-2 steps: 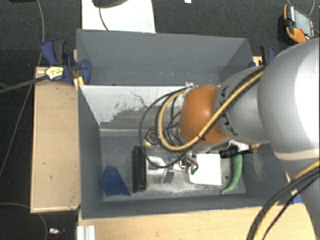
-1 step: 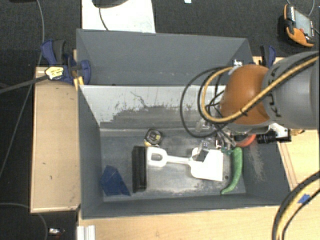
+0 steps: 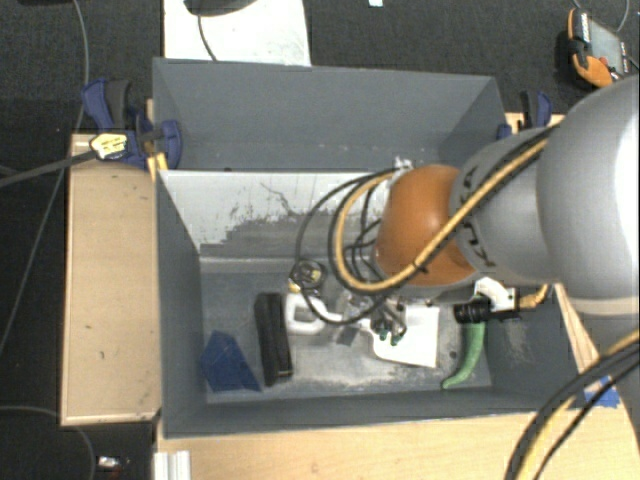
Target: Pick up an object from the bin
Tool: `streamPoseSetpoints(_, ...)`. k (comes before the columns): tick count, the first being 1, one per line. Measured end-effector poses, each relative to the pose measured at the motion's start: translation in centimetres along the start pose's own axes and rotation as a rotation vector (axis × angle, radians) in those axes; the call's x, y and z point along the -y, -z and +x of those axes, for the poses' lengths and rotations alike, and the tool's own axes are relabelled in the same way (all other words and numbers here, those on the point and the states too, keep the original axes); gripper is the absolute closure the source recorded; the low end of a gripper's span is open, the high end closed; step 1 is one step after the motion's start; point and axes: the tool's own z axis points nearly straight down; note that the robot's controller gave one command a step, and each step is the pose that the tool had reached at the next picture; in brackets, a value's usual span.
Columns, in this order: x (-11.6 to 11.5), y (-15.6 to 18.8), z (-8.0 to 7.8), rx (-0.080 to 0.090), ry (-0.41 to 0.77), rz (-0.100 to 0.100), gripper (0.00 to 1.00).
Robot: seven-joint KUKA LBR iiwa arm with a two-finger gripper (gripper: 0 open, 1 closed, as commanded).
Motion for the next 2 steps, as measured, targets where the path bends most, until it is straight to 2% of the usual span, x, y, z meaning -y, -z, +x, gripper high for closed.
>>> streamPoseSetpoints(1,0.0,0.0,0.0,0.001,0.001,0.0,1.0)
streamPoseSetpoints(2,0.4,2.9,-0.7,0.004,0.017,-0.001,1.0)
